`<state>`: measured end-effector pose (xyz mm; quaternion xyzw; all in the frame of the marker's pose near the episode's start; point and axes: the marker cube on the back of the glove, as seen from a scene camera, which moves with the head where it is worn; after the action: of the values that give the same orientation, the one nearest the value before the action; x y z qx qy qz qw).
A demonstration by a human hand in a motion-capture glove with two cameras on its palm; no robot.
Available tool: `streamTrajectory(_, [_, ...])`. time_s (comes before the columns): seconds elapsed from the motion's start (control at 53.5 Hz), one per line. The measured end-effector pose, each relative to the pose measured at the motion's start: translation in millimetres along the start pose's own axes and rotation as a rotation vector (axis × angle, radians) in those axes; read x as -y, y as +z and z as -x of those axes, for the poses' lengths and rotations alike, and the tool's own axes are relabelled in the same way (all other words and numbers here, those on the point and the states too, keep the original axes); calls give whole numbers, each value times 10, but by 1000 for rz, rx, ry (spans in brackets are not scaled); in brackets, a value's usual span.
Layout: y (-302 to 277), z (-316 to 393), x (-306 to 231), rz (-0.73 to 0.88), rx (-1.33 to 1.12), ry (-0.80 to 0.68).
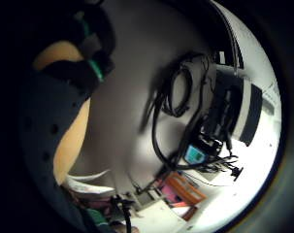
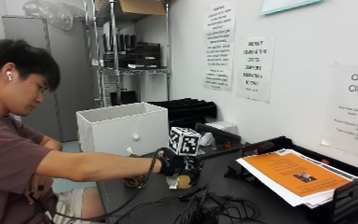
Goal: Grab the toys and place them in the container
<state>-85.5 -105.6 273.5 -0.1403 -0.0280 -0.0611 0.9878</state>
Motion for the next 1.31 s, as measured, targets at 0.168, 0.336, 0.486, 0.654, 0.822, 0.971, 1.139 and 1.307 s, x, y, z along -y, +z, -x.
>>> streamTrajectory(0.168, [-21, 0, 41, -225, 67, 22])
streamTrajectory(0.336, [-216, 171, -27, -213, 70, -23])
streamTrajectory(0.486, [-740, 257, -225, -220, 13, -48])
streamTrajectory(0.654, [-1681, 393, -531, -299, -7, -77])
streamTrajectory(0.822, [-2646, 863, -840, -402, -60, -134])
streamTrajectory(0.971, [-3093, 1558, -933, -453, -92, -214])
streamTrajectory(1.139, [-3282, 2745, -969, -463, -88, -397])
streamTrajectory(1.307, [-3225, 3822, -978, -442, -105, -543])
